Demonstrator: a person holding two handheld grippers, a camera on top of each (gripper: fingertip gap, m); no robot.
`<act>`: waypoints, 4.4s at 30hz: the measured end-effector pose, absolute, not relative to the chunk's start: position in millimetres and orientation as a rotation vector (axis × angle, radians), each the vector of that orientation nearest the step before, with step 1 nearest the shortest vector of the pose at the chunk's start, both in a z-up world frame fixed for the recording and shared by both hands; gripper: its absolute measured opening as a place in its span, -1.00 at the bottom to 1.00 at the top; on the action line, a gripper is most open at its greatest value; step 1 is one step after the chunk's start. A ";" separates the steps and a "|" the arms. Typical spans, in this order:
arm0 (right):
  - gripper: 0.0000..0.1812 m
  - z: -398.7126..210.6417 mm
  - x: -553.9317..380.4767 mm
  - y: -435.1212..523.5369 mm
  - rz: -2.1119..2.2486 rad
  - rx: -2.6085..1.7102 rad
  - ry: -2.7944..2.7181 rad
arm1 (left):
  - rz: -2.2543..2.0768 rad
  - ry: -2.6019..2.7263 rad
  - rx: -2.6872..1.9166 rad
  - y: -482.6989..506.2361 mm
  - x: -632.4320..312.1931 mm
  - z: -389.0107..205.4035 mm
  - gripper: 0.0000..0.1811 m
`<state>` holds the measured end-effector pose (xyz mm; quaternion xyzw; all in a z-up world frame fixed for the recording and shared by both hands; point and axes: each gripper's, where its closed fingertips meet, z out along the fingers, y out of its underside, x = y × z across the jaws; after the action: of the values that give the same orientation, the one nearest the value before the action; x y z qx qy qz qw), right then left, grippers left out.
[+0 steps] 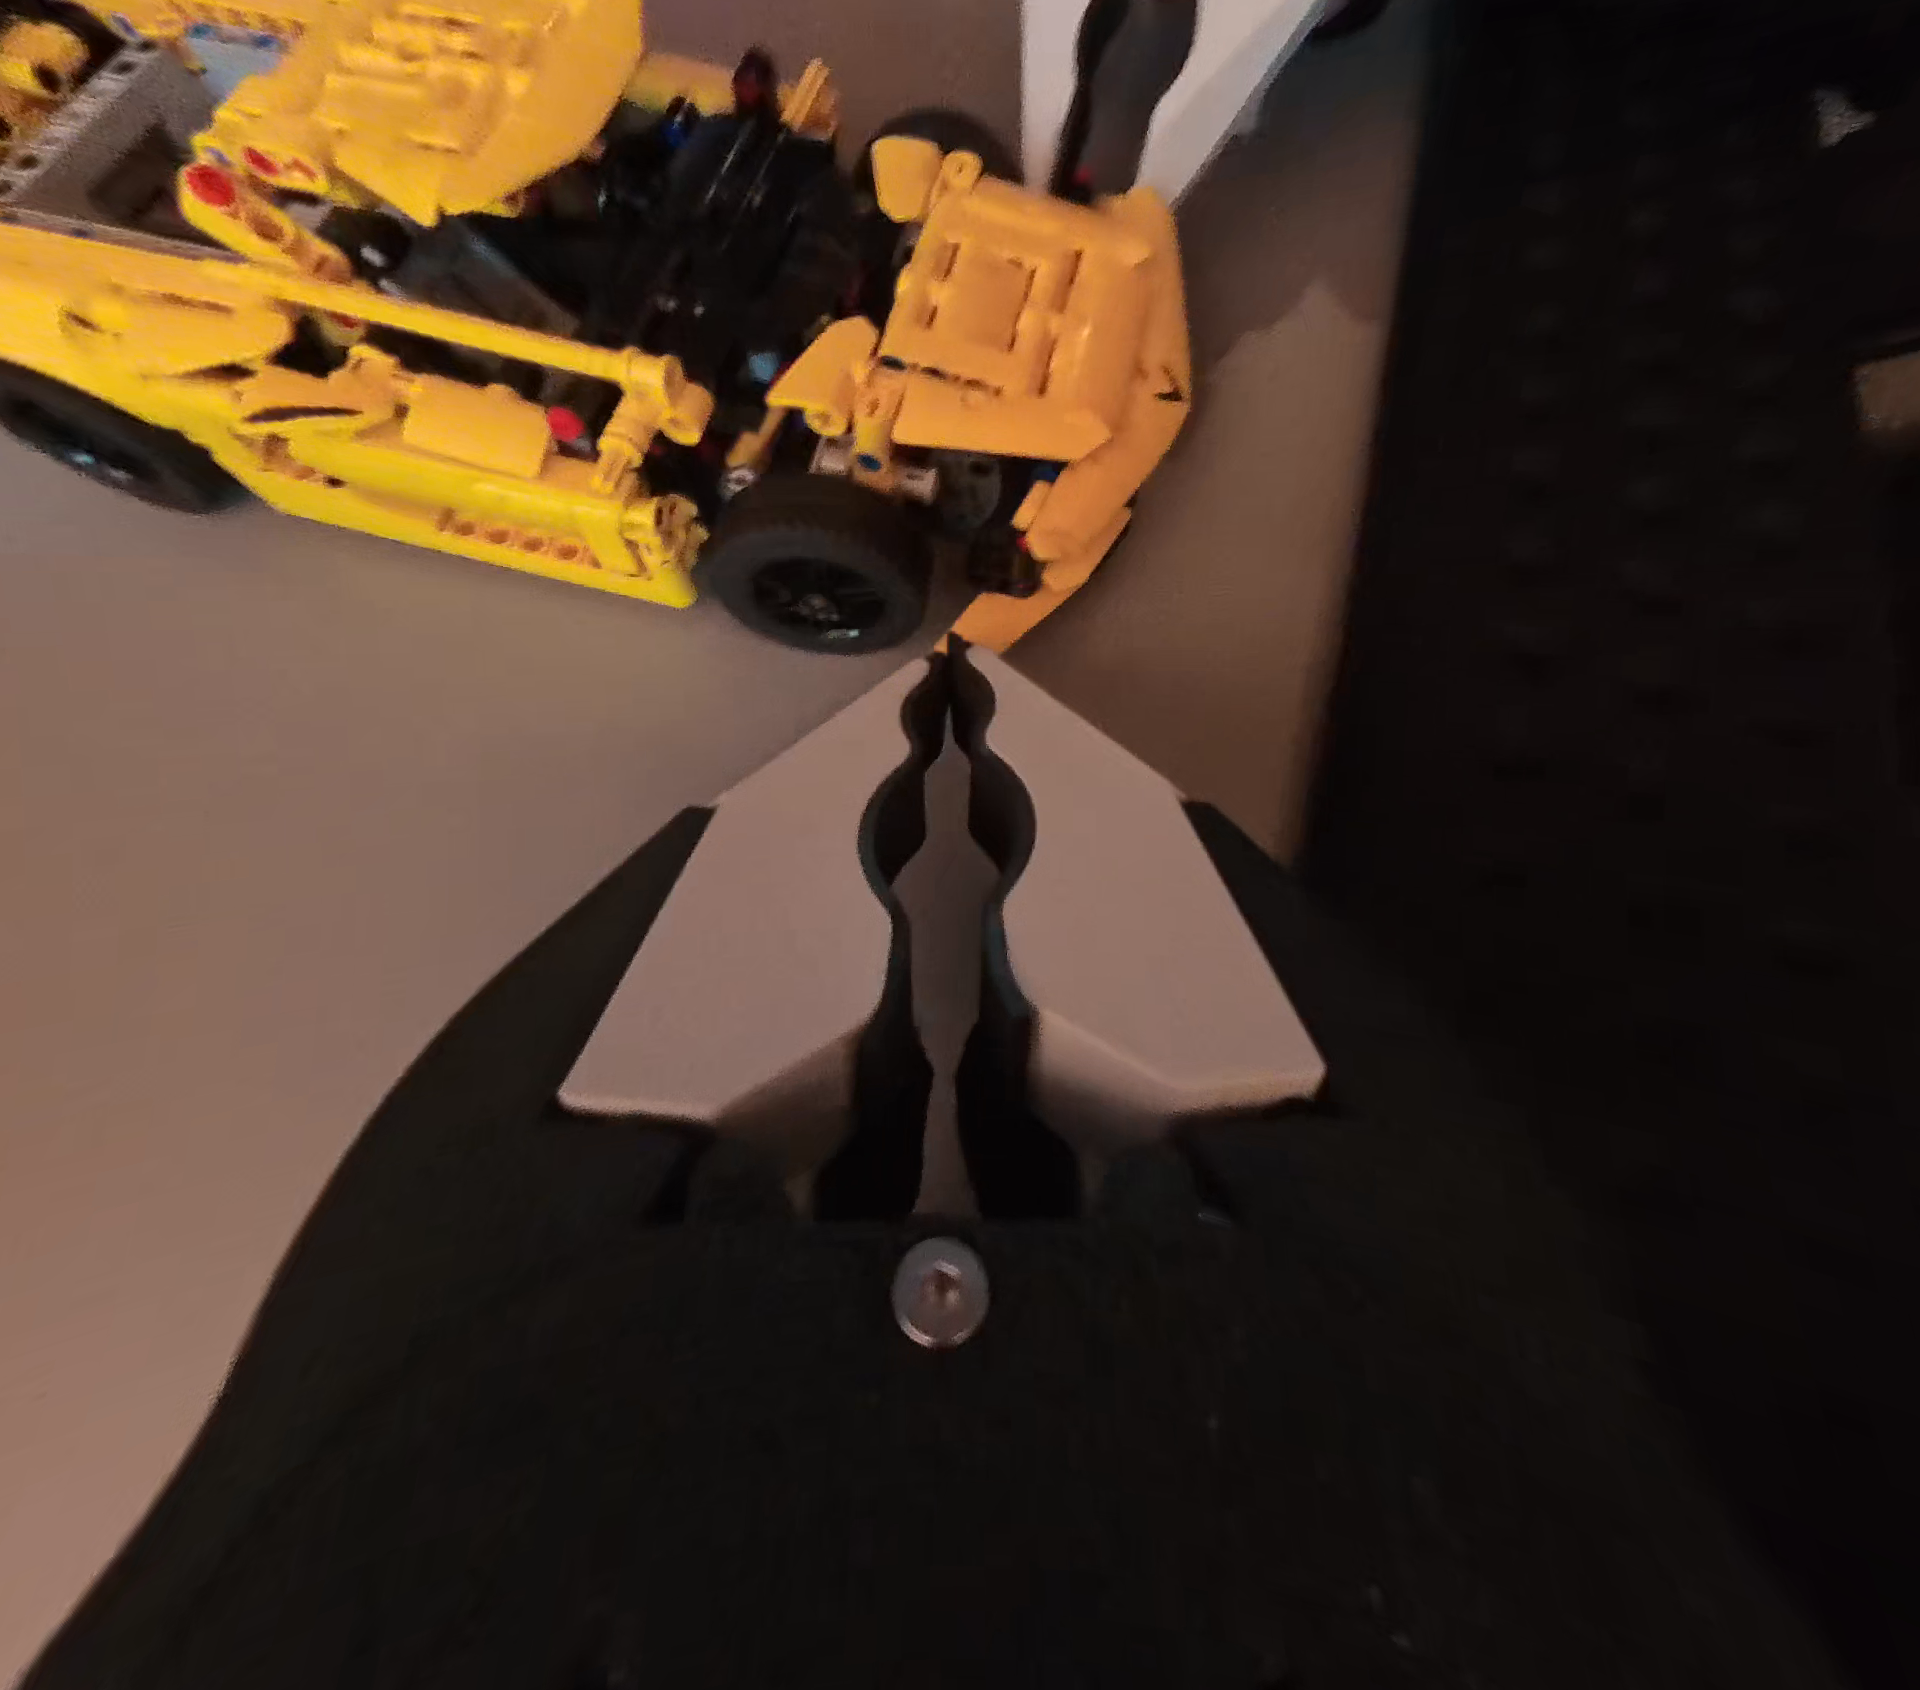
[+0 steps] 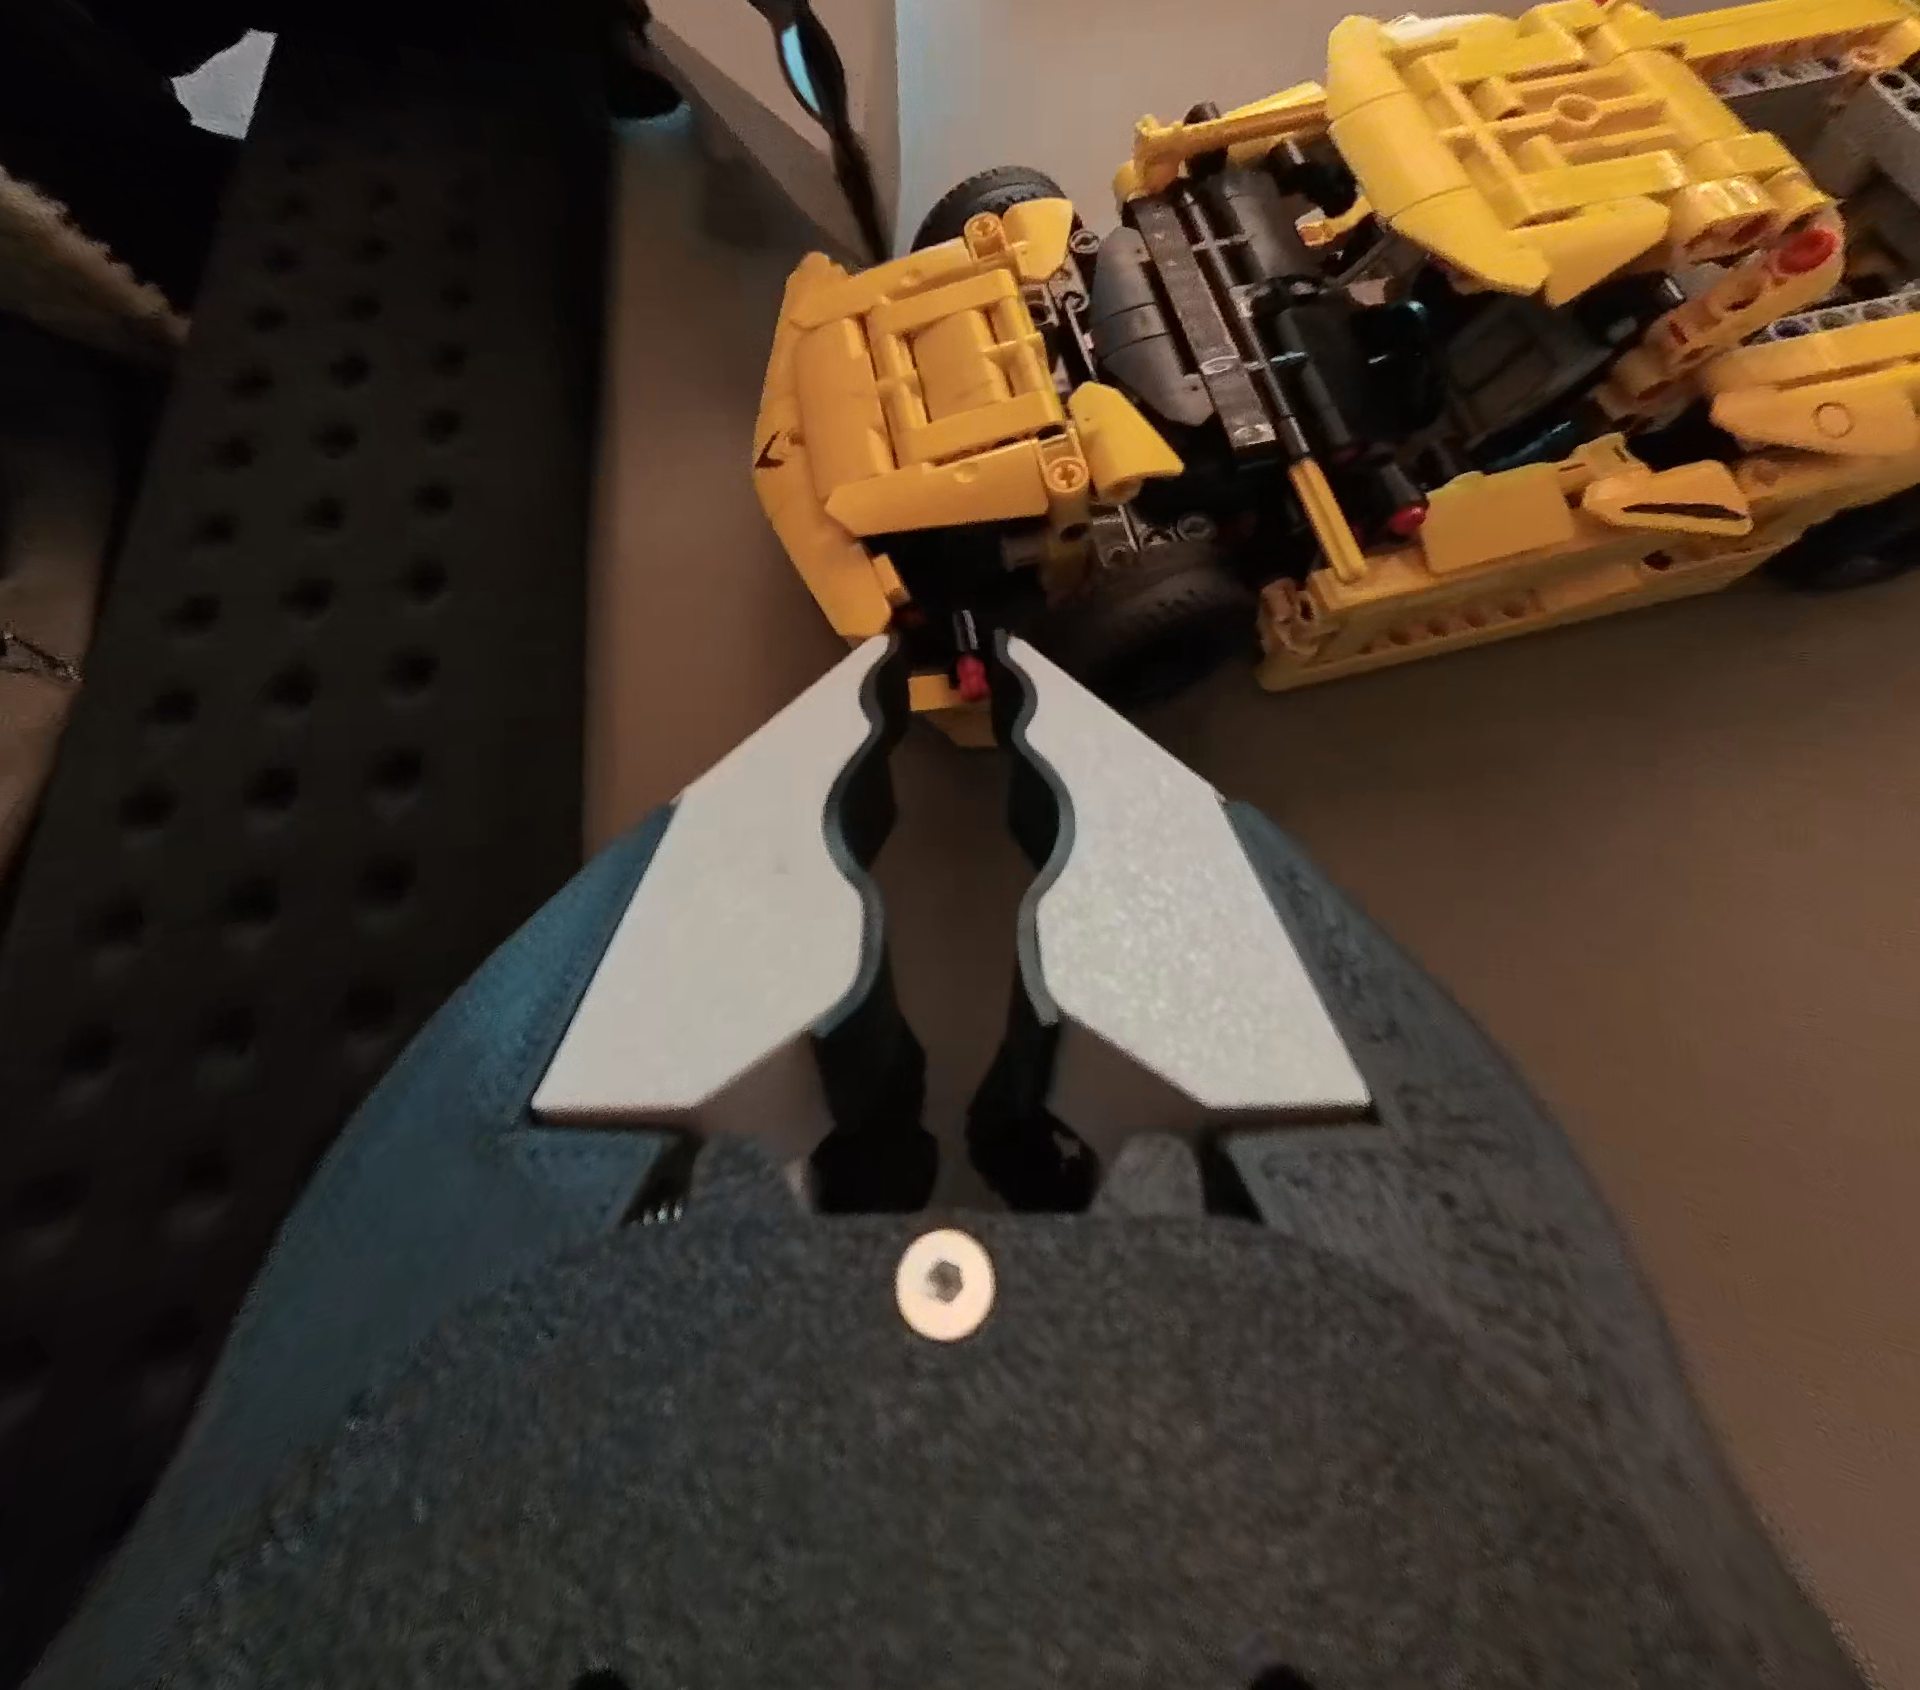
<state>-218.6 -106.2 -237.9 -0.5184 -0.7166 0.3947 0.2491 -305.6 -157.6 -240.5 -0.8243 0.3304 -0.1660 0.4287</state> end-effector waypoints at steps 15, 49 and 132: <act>-0.78 -224.5 -218.0 -105.2 1.050 -1.344 -1.875 | -0.485 0.706 -1.890 -147.1 -299.7 -206.0 -0.65; -0.59 -214.2 -253.4 -91.2 1.524 -1.776 -1.691 | -0.148 1.189 -1.723 -126.9 -266.7 -215.5 -0.68; -0.91 -191.5 -290.0 -62.1 0.416 -1.215 -2.088 | -0.286 0.810 -2.055 -86.8 -330.4 -245.9 -0.52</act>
<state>-290.0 -62.1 -191.5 -0.4663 -0.8017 0.1595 0.3382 -330.4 -86.8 -245.9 -0.8278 0.3265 -0.1153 0.4414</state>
